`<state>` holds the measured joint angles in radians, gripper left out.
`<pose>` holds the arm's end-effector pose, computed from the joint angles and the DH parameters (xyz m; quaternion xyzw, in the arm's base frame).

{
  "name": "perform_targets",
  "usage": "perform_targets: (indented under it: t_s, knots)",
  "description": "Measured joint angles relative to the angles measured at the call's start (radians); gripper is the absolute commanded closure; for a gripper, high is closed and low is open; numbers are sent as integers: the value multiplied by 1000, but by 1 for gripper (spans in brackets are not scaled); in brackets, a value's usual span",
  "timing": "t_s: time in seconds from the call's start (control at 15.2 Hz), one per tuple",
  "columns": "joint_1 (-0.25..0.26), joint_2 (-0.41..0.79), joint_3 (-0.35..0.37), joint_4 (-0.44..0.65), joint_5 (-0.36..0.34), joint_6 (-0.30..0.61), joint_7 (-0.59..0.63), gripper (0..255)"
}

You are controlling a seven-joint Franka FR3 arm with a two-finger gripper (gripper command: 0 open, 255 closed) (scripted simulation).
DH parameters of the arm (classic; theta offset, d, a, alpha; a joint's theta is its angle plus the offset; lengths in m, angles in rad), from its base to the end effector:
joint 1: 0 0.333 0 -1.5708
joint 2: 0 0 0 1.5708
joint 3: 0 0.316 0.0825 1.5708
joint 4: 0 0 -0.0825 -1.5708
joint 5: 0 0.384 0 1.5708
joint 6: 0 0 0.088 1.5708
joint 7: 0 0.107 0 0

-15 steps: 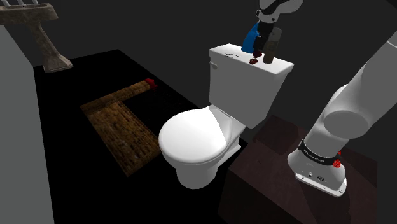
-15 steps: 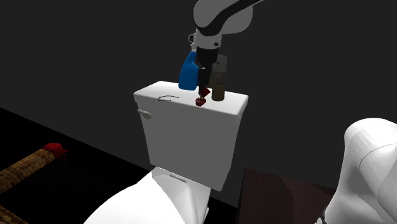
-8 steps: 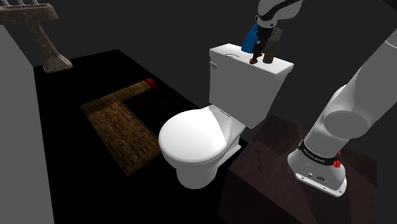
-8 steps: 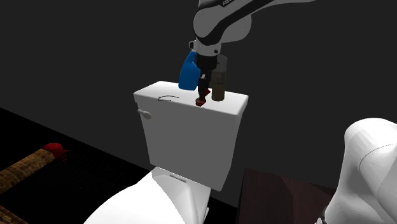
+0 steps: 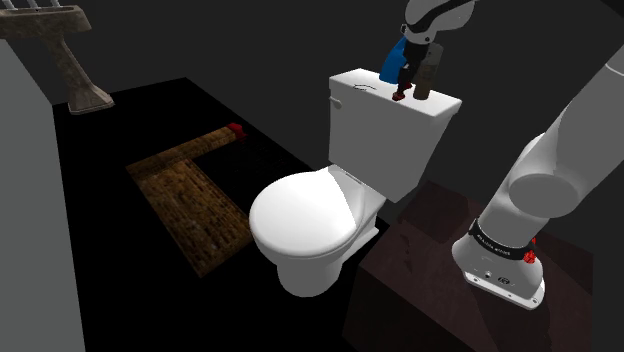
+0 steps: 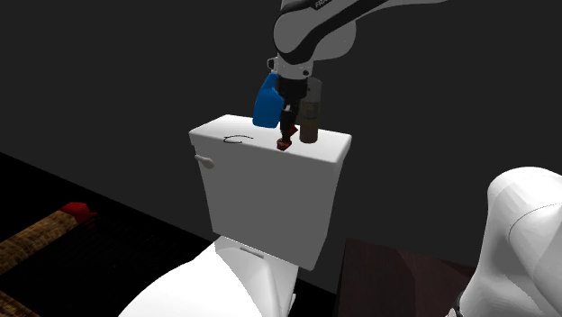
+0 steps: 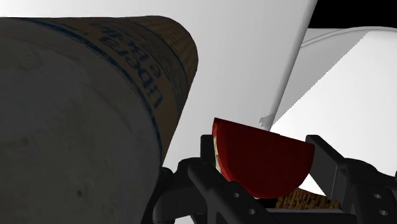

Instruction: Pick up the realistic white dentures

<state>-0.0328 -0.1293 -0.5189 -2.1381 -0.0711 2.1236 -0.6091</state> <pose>0.4428 -0.2838 0.4634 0.9977 0.0460 0.0418 0.0263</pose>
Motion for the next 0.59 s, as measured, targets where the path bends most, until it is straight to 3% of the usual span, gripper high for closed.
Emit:
perform_targets:
  t_s: [0.59]
  knots:
    - [2,-24,9,81,-9,-105,8,255]
